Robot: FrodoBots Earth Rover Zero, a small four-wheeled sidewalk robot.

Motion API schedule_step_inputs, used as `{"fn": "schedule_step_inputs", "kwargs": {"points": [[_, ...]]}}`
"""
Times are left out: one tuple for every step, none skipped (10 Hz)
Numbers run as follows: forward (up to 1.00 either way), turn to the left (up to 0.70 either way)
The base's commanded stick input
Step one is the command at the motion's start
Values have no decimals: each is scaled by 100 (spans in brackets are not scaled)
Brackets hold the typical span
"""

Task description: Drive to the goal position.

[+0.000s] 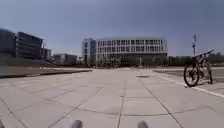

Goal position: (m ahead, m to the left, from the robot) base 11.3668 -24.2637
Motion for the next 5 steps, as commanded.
{"fn": "schedule_step_inputs", "kwargs": {"points": [[85, 0], [85, 0], [85, 0], [85, 0], [85, 0]]}}
